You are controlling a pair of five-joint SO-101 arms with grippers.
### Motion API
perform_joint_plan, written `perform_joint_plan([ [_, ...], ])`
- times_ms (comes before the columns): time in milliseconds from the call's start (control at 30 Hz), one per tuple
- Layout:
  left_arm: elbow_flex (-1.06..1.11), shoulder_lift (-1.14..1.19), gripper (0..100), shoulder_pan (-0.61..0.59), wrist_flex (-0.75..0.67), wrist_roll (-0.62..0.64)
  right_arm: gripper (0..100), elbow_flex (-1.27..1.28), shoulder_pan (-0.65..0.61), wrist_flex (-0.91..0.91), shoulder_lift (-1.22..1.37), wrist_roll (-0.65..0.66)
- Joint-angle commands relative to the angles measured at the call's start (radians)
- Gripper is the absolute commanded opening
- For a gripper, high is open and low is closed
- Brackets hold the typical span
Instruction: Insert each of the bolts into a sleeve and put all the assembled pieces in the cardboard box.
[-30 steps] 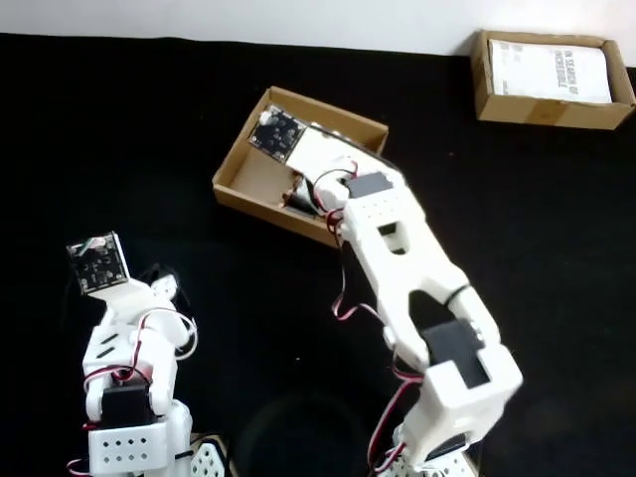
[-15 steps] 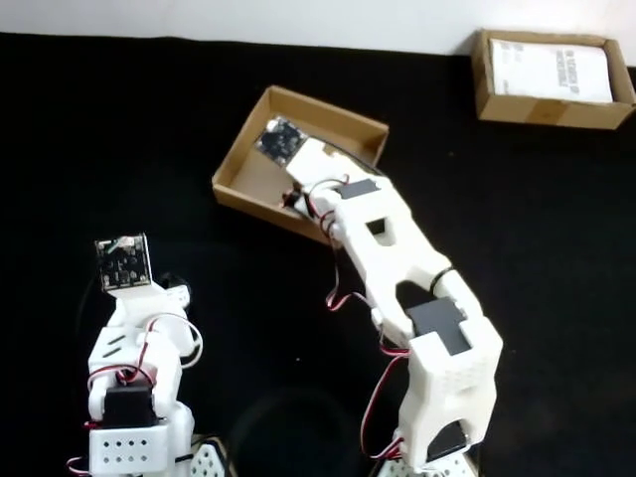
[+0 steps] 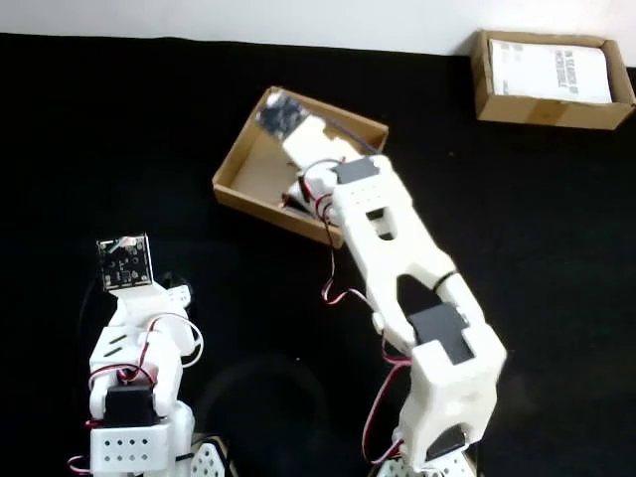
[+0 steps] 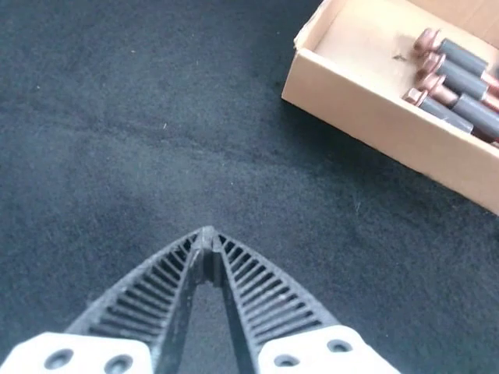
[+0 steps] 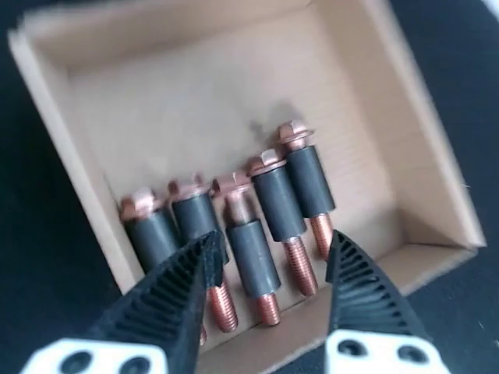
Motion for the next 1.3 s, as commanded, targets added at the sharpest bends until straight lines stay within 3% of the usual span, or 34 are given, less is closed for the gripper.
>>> perform_joint_plan([
  [0, 0.016, -0.002, 1, 0.016, -0.003, -0.005, 11.9, -0.054, -0.004, 0.051, -0.194, -0.14],
  [133, 0.016, -0.002, 1, 0.018, -0.003, -0.005, 0.3, -0.048, -0.002, 0.147, -0.367, -0.276],
  [433, 0.016, -0.002, 1, 0.054, 0.005, -0.005, 1.5, -0.008, 0.051, 0.397, -0.659, -0.609],
  [667, 0.016, -0.002, 1, 0.062, 0.031, -0.005, 1.5, 0.346, 0.05, 0.484, -0.931, -0.816],
  [933, 0.016, -0.002, 1, 0.076, 0.078, -0.005, 1.5, 0.903, 0.186, 0.47, -1.411, -0.829],
  [1100, 0.016, -0.002, 1, 0.177, 0.184, -0.005, 1.5, 1.241, 0.278, 0.282, -1.678, -0.827],
  [1267, 0.016, -0.002, 1, 0.186, 0.262, -0.005, 1.5, 1.515, 0.28, 0.153, -1.873, -0.802],
])
